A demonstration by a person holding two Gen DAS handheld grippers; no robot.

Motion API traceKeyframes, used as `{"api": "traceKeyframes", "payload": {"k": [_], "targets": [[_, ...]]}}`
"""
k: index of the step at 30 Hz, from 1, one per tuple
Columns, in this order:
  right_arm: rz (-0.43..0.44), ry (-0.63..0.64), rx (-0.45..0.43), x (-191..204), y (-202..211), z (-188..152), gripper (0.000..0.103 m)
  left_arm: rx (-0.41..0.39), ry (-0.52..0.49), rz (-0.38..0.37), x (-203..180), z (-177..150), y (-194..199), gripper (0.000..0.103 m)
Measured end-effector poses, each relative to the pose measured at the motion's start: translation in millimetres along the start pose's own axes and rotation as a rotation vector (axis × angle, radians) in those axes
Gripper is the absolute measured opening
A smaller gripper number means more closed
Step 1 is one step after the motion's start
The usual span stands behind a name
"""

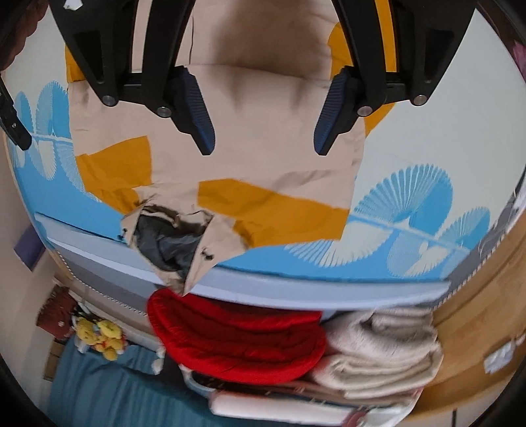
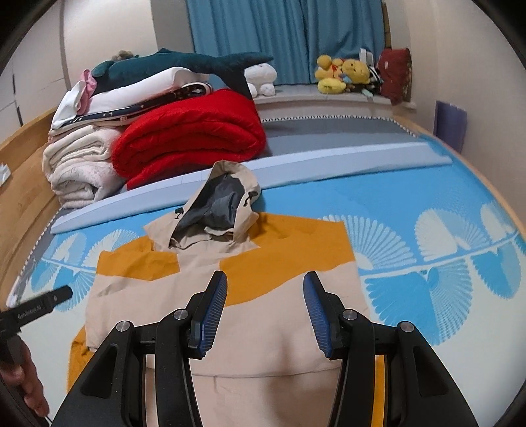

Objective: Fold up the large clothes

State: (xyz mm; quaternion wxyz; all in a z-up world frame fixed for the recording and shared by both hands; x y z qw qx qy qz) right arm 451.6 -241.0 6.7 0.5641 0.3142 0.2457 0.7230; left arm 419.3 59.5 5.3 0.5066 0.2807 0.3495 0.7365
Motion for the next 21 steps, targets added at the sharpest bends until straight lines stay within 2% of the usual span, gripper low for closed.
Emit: {"api": "traceKeyframes", "payload": {"k": [5, 8, 13, 16, 21], "targets": [[-0.018, 0.022, -0.014, -3.6, 7.0, 1.0, 0.05, -0.12, -0.066, 0.029, -24.6, 0.5, 13.7, 0.069], [-0.021, 0.022, -0.022, -7.0, 9.1, 3.0, 0.05, -0.127, -0.068, 0.018, -34.6, 1.9, 13.1, 0.069], [-0.034, 0.04, -0.043, -10.4, 13.9, 8.3, 0.05, -0.138, -0.05, 0.059, -45.0, 3.3, 7.7, 0.07], [-0.041, 0.042, -0.052, -13.6, 15.6, 10.6, 0.05, -0.117, -0.033, 0.027, -48.9, 3.5, 4.2, 0.069], [-0.052, 0.038, -0.081, -19.0, 21.7, 17.1, 0.05, -0.161, -0.061, 0.016, -58.9, 4.8, 12.3, 0.066]]}}
Point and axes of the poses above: each gripper's, at about its wrist camera, not at the fingertips, and y roughly against the way its jaws point, x to its left, z to its top, the point moved 1 cm from there along -y, roughly the way its jaws point, and after that the axes turned 10 degrees about z, right-handed, at the moved point
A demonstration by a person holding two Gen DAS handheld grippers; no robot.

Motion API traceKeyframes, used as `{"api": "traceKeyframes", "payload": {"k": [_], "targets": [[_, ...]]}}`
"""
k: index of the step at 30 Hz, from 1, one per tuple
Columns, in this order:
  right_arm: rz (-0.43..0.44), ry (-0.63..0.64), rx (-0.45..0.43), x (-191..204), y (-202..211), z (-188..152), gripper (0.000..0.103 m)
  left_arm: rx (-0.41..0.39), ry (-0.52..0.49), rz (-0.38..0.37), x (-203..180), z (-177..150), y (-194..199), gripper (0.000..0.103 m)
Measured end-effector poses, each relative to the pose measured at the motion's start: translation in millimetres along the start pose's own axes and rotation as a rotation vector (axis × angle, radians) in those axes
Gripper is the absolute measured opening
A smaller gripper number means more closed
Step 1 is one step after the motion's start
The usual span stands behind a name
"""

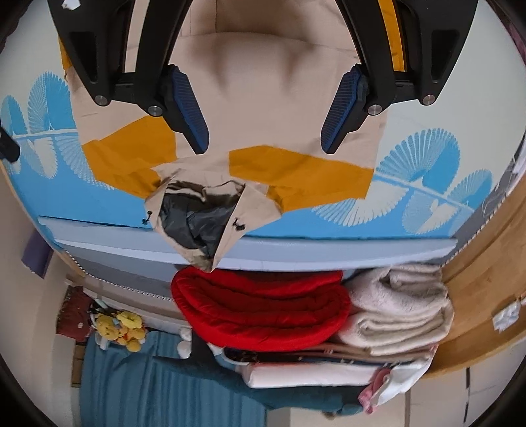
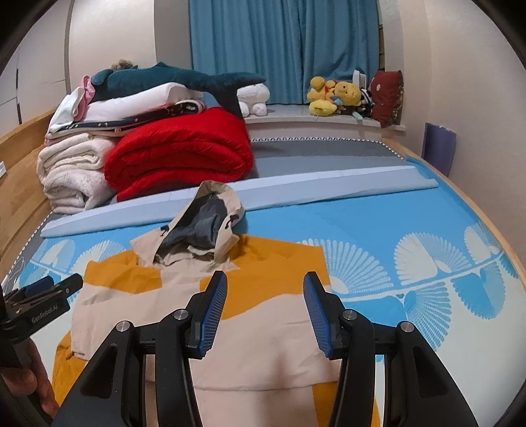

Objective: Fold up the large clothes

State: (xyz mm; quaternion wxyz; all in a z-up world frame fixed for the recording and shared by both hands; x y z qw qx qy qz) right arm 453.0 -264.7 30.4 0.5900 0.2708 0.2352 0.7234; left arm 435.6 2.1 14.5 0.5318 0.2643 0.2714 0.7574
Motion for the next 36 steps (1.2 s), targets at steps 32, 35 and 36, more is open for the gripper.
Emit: {"api": "traceKeyframes", "payload": {"k": [32, 35, 36], "targets": [[0.024, -0.175, 0.218, -64.5, -38.9, -1.8, 0.024, 0.121, -0.138, -0.084, -61.2, 108.2, -165.7, 0.034], [0.015, -0.179, 0.23, -69.3, -45.5, -2.9, 0.027, 0.152, -0.12, -0.099, -82.3, 124.8, -200.9, 0.037], [0.012, -0.178, 0.234, -70.4, -47.2, -3.0, 0.027, 0.16, -0.116, -0.103, -88.9, 129.2, -211.1, 0.04]]}}
Point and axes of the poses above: each gripper's, at about its wrist camera, not at the fingertips, and y roughly against the way its jaws point, x to its left, z to its top, the point moved 1 cm from there along -y, roughly the way its jaws point, and after that the axes turned 10 degrees about z, right-handed, at the moved point
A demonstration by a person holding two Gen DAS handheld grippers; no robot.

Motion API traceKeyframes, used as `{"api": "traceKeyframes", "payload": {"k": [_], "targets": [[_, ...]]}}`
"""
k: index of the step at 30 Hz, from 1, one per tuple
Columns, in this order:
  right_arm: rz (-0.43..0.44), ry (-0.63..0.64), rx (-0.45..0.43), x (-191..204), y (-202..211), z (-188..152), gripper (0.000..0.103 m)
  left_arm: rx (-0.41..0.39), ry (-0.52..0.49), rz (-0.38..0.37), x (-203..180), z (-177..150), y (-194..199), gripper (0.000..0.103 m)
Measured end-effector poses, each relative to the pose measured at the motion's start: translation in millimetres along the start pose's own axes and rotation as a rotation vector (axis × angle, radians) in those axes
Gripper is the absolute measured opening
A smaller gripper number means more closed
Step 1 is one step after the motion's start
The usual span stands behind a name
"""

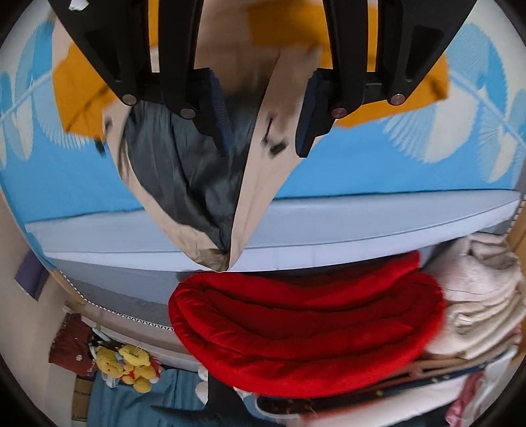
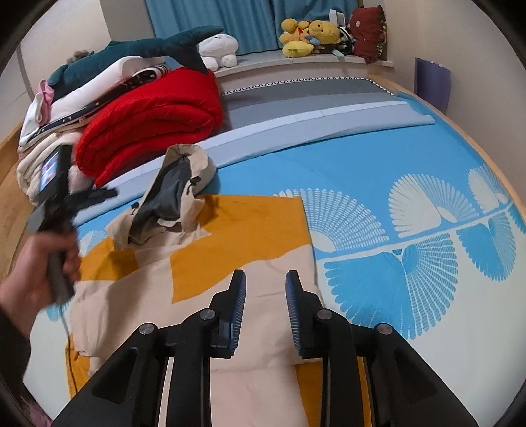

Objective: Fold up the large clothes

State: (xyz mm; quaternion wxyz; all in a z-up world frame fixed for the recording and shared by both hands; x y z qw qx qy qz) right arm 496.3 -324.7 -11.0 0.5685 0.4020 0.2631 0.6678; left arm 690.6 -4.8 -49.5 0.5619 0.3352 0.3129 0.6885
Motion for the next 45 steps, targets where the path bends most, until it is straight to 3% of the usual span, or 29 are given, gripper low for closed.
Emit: {"api": "traceKeyframes", "payload": {"k": [3, 9, 11, 13, 14, 18, 21, 24, 26, 29, 31, 34, 36, 38, 39, 40, 42, 45], "targets": [[-0.013, 0.005, 0.014, -4.3, -4.8, 1.2, 0.027, 0.052, 0.009, 0.005, -15.4, 18.2, -38.9, 0.051], [-0.023, -0.014, 0.048, -14.5, -14.8, -1.0, 0.027, 0.113, 0.045, 0.037, -34.4, 28.5, -89.9, 0.051], [-0.027, -0.004, 0.058, -15.0, -18.2, -2.0, 0.027, 0.112, 0.021, 0.06, -42.0, 31.7, -97.3, 0.045], [-0.029, 0.003, 0.065, -14.9, -20.2, -2.8, 0.027, 0.127, -0.016, 0.088, -47.0, 34.7, -103.6, 0.015], [-0.029, 0.002, 0.069, -15.4, -21.0, -3.2, 0.027, 0.141, -0.026, 0.101, -45.5, 36.0, -106.5, 0.008], [-0.016, -0.012, 0.075, -16.0, -19.7, -1.4, 0.027, 0.098, -0.055, 0.076, -36.7, 36.6, -79.6, 0.002], [-0.012, -0.009, 0.056, -14.9, -13.6, 4.3, 0.027, 0.009, -0.096, -0.023, -32.1, 30.7, -26.7, 0.002], [0.005, -0.024, 0.03, -14.1, -5.8, 9.6, 0.027, -0.106, -0.163, -0.116, -27.8, 3.2, 49.0, 0.001], [0.014, -0.027, 0.017, -10.8, -1.5, 9.8, 0.027, -0.183, -0.229, -0.168, -17.9, -38.1, 109.1, 0.001], [0.048, -0.045, -0.003, -6.5, 5.1, 8.7, 0.027, -0.232, -0.32, -0.207, -5.9, -106.4, 164.1, 0.001], [0.075, -0.046, -0.035, -0.8, 13.0, 8.9, 0.027, -0.214, -0.375, -0.209, 2.6, -158.5, 180.5, 0.002], [0.114, -0.061, -0.072, 5.8, 21.8, 8.6, 0.036, -0.059, -0.407, -0.17, 20.0, -231.9, 179.1, 0.006], [0.14, -0.072, -0.081, 9.8, 24.8, 7.5, 0.043, 0.111, -0.327, -0.158, 42.1, -256.2, 171.9, 0.007], [0.152, -0.073, -0.082, 13.6, 25.8, 6.0, 0.043, 0.196, -0.192, -0.116, 65.9, -256.2, 172.3, 0.008], [0.157, -0.07, -0.081, 15.5, 25.7, 4.9, 0.043, 0.207, -0.095, -0.138, 78.5, -252.3, 176.4, 0.009], [0.161, -0.066, -0.077, 18.6, 24.6, 4.2, 0.043, 0.212, 0.036, -0.175, 94.7, -246.2, 178.7, 0.018], [0.173, -0.066, -0.065, 21.5, 21.2, 1.8, 0.043, 0.217, 0.187, -0.221, 111.9, -237.5, 173.4, 0.029], [0.218, -0.096, -0.017, 25.9, 6.6, -3.0, 0.043, 0.255, 0.27, -0.181, 116.1, -234.0, 146.9, 0.03]]}}
Point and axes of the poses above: each gripper's, at about its wrist camera, not at the fingertips, and y roughly against the way its jaws point, x to its left, z to its top, the point moved 1 cm from there along -y, roughly the way its jaws point, and after that the axes turned 10 degrees about z, right-handed, at the moved point
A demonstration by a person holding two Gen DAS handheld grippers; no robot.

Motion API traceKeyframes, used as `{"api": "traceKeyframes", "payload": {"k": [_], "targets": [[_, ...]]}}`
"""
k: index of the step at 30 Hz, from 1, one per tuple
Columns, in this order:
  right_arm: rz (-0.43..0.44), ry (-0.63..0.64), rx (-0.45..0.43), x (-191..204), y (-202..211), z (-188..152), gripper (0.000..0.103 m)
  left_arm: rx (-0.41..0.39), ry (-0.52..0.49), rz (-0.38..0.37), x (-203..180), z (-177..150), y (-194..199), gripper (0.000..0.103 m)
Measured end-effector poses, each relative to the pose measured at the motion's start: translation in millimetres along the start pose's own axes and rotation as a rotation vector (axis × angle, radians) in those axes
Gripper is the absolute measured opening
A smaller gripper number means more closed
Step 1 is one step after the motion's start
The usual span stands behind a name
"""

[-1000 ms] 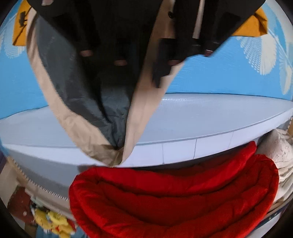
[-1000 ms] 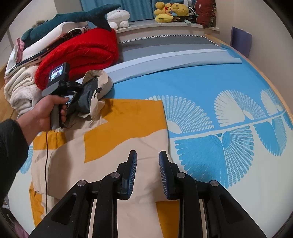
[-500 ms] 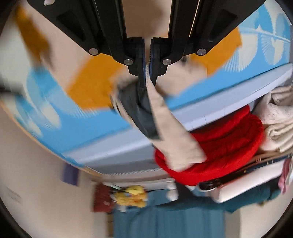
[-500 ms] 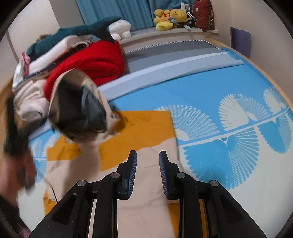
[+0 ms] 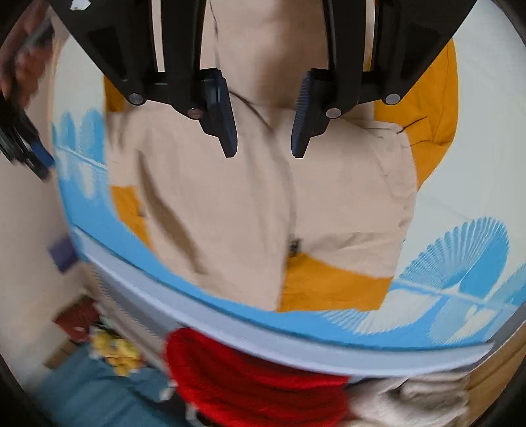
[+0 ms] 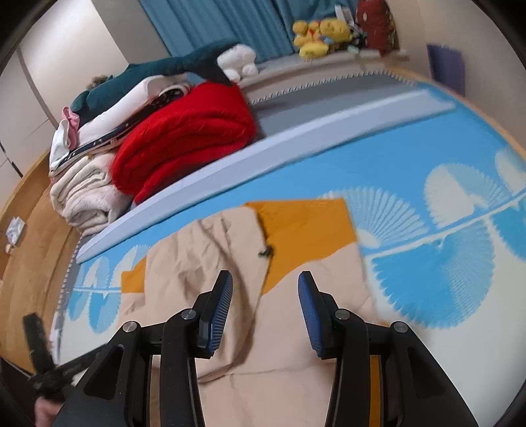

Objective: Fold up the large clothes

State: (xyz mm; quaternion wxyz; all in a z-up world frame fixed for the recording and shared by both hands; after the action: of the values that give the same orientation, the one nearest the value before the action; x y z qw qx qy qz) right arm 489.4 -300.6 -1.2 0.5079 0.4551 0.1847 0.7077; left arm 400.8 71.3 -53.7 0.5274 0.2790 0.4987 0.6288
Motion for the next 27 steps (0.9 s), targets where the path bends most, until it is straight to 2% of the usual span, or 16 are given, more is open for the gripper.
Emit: {"api": "traceKeyframes", "payload": {"k": [1, 3, 4, 6, 7, 9, 12, 16, 17, 18, 19, 21, 23, 25, 26, 27], "targets": [[0.024, -0.022, 0.027, -0.9, -7.9, -3.3, 0.043, 0.024, 0.024, -0.006, 1.2, -0.2, -8.2, 0.03], [0.069, -0.064, 0.097, -2.1, -28.1, -12.2, 0.044, 0.097, 0.097, -0.077, 4.7, 0.2, -25.5, 0.03], [0.083, -0.076, 0.122, -3.1, -34.9, -16.5, 0.044, 0.133, 0.13, -0.109, 4.2, -2.2, -36.1, 0.032], [0.116, -0.111, 0.205, -2.4, -59.3, -28.1, 0.044, 0.169, 0.15, -0.124, 2.0, -6.8, -46.9, 0.039], [0.119, -0.118, 0.226, -1.4, -66.9, -31.9, 0.044, 0.193, 0.161, -0.126, 1.4, -9.0, -55.1, 0.042], [0.113, -0.123, 0.269, 1.2, -84.9, -41.1, 0.044, 0.24, 0.195, -0.141, -0.4, -14.8, -69.3, 0.042], [0.068, -0.106, 0.322, 2.3, -107.6, -53.1, 0.044, 0.263, 0.238, -0.158, 0.2, -17.3, -78.6, 0.042], [0.061, -0.13, 0.358, 1.2, -130.6, -63.8, 0.044, 0.255, 0.298, -0.221, 0.7, -15.7, -75.9, 0.036], [0.061, -0.132, 0.362, 1.5, -133.6, -63.8, 0.044, 0.253, 0.287, -0.237, -2.3, -13.3, -76.3, 0.029], [0.063, -0.133, 0.368, 2.1, -138.4, -65.2, 0.043, 0.25, 0.264, -0.248, -5.9, -12.3, -75.5, 0.012], [0.062, -0.132, 0.369, 2.8, -142.5, -66.3, 0.041, 0.242, 0.235, -0.252, -10.2, -10.5, -72.8, 0.005], [0.073, -0.138, 0.365, 4.7, -147.6, -68.0, 0.008, 0.183, 0.206, -0.23, -13.0, -4.9, -59.5, 0.002], [0.077, -0.151, 0.321, 6.0, -143.8, -65.7, 0.002, 0.105, 0.189, -0.224, -13.8, 3.1, -40.2, 0.002], [0.078, -0.183, 0.263, 2.0, -134.8, -61.2, 0.002, 0.053, 0.163, -0.214, -15.6, 7.7, -28.5, 0.002], [0.087, -0.202, 0.25, 0.0, -132.9, -60.6, 0.001, 0.046, 0.123, -0.167, -18.6, 6.7, -31.2, 0.002], [0.079, -0.212, 0.257, -2.3, -134.2, -61.6, 0.001, 0.073, 0.09, -0.112, -22.0, 2.9, -41.0, 0.005]]}}
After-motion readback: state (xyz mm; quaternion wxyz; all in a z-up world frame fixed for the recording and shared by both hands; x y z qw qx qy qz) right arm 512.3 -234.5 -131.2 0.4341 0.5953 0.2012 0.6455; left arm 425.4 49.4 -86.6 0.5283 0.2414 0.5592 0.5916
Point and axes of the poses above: each gripper's, at about its wrist camera, not at the fingertips, and y roughly against the way its jaws point, x to its left, z to its top, the point moved 1 cm from there along -y, roughly the way its jaws point, and after that the axes turned 10 degrees about z, right-handed, at the moved point
